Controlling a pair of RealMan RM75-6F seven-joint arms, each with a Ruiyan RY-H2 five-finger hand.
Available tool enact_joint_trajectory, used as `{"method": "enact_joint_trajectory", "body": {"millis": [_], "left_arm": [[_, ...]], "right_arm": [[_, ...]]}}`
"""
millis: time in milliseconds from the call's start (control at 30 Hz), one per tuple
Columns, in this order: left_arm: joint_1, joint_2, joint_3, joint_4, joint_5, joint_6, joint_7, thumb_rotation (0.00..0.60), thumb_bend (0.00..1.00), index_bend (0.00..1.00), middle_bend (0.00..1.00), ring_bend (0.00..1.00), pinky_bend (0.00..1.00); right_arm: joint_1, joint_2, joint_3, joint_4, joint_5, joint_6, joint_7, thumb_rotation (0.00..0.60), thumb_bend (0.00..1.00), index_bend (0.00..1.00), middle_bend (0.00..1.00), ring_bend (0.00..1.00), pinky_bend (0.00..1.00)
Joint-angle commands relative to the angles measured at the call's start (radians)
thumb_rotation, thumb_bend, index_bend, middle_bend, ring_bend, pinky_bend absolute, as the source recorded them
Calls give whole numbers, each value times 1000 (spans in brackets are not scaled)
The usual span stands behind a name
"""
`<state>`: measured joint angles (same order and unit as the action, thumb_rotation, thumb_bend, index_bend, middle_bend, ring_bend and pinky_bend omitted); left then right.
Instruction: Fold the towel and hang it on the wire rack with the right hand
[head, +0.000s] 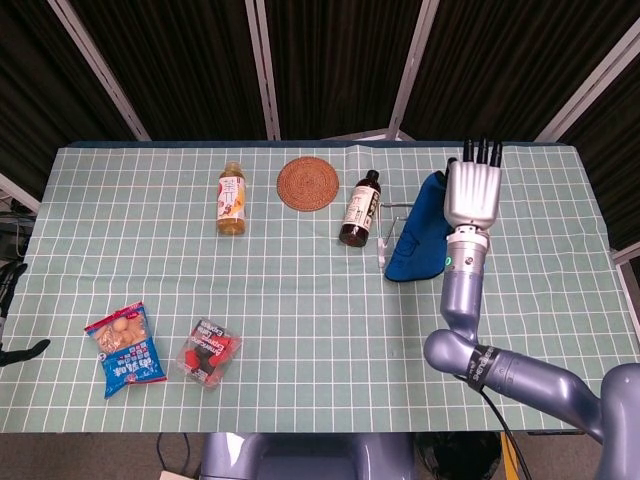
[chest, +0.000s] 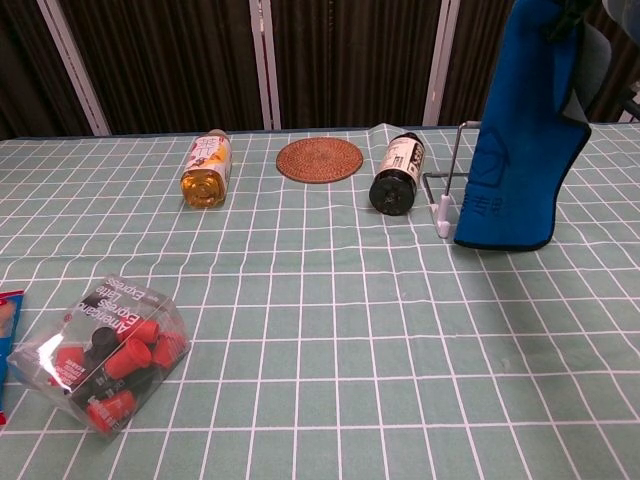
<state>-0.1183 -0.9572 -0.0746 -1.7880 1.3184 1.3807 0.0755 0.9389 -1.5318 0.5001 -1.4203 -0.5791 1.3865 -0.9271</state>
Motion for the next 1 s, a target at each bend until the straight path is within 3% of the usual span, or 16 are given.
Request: {"method": "enact_joint_trajectory", "body": {"millis": [33,367,700,1000], "left_arm": [[-2,-2,-1,1,-4,-3,5,600,0,0,0,0,0],[-11,-10,-5,11,-27,-20,17,600,0,0,0,0,0],[-23,-22,-11,20,-60,-40,41,600,0,0,0,0,0],[-35,-35,-17,32,-97,-64,60,600,0,0,0,0,0]], "right_arm": [[9,-10,-1,32,-39,-7,38,600,430,768,105,0,0],[28,-30,-43,156,-97,-114,98,600,427,768,106,0,0],[46,-16,-121,308,-283,-247,237,600,376,768,106,0,0],[57,-20,-150,409,-334,-346,305,600,337,767,106,0,0]]}}
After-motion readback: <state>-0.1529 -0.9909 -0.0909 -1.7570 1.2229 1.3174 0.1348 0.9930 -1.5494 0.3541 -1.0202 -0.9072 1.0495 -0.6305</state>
